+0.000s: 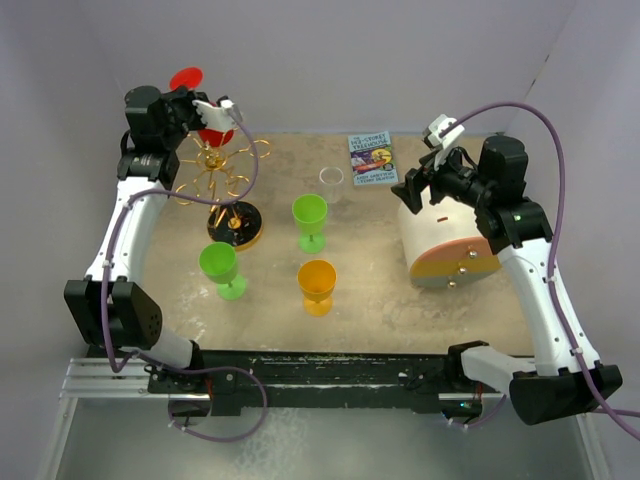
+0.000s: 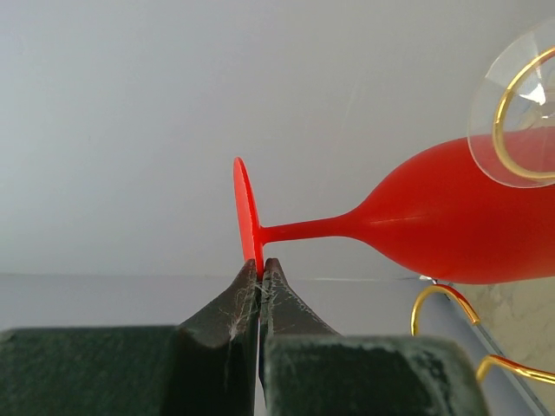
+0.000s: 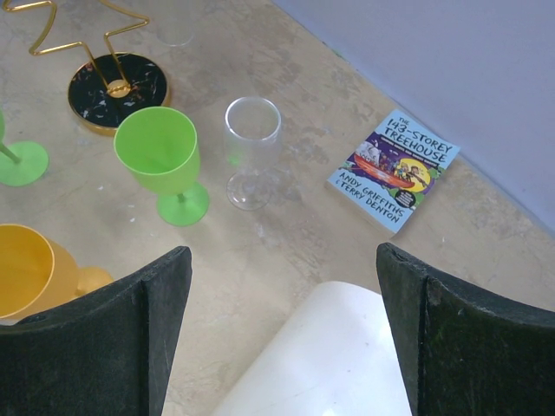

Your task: Place the wine glass upside down on the wine glass rack

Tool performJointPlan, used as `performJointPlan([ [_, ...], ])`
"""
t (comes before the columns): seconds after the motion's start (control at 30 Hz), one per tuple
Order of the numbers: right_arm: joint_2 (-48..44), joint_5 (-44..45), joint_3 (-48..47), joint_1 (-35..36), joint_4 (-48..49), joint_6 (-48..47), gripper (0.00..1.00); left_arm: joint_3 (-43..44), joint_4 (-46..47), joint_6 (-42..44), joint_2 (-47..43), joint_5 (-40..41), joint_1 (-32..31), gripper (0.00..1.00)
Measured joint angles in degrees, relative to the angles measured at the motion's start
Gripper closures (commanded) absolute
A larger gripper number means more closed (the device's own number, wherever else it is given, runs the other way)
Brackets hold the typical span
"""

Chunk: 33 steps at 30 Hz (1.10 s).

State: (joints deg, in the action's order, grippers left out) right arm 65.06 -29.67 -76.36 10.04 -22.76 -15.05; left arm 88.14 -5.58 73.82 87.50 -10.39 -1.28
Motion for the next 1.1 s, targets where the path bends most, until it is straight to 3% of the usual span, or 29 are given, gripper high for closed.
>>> performJointPlan([
  [1.1, -0.35, 0.02, 0.76, -0.26, 0.02, -0.70, 0.11, 0.00, -12.44, 3.61, -1.60, -4.87, 0.00, 1.00],
])
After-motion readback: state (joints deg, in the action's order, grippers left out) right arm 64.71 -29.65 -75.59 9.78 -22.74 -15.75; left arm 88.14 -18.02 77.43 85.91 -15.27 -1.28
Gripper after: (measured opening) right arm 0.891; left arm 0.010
